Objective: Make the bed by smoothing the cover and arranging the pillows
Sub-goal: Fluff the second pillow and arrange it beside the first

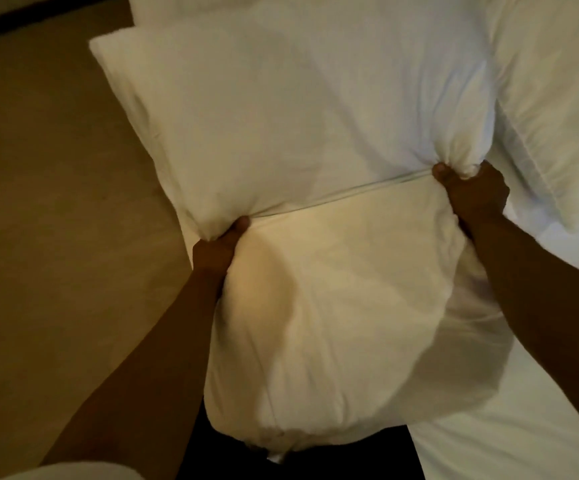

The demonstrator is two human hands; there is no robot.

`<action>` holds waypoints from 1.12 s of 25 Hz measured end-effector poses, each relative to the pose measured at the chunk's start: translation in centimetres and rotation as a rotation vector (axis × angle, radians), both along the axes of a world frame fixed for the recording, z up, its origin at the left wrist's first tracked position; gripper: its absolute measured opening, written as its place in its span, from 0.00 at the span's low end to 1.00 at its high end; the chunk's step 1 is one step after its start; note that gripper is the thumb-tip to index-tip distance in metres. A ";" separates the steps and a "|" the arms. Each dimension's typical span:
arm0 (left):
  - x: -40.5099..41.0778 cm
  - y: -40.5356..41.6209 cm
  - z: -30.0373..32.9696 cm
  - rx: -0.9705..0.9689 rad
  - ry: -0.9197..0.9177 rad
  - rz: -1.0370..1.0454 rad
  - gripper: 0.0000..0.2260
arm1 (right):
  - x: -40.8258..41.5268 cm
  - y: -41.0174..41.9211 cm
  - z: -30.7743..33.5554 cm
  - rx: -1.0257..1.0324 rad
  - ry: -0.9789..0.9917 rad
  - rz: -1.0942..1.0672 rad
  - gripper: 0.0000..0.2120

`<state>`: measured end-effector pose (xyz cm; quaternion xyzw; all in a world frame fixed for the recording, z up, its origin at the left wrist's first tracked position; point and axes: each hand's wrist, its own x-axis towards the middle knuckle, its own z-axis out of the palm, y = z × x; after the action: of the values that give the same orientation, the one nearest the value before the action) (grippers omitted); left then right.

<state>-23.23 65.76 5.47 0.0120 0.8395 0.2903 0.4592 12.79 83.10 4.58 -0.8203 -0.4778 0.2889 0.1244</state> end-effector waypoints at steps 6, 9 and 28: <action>0.3 -4.7 6.5 0.153 -0.172 0.117 0.41 | -0.3 -4.2 9.2 0.101 0.069 -0.020 0.36; -0.7 -8.1 9.0 0.261 -0.239 0.149 0.35 | -1.6 -7.7 13.5 0.150 0.102 -0.065 0.35; -24.1 17.0 27.7 0.467 -0.264 -0.667 0.49 | -19.8 -14.7 35.8 0.678 0.292 -0.700 0.24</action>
<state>-47.34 82.79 33.15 0.3491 0.6353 0.3072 0.6166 -6.96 68.41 40.36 -0.7958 -0.2190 0.1703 0.5384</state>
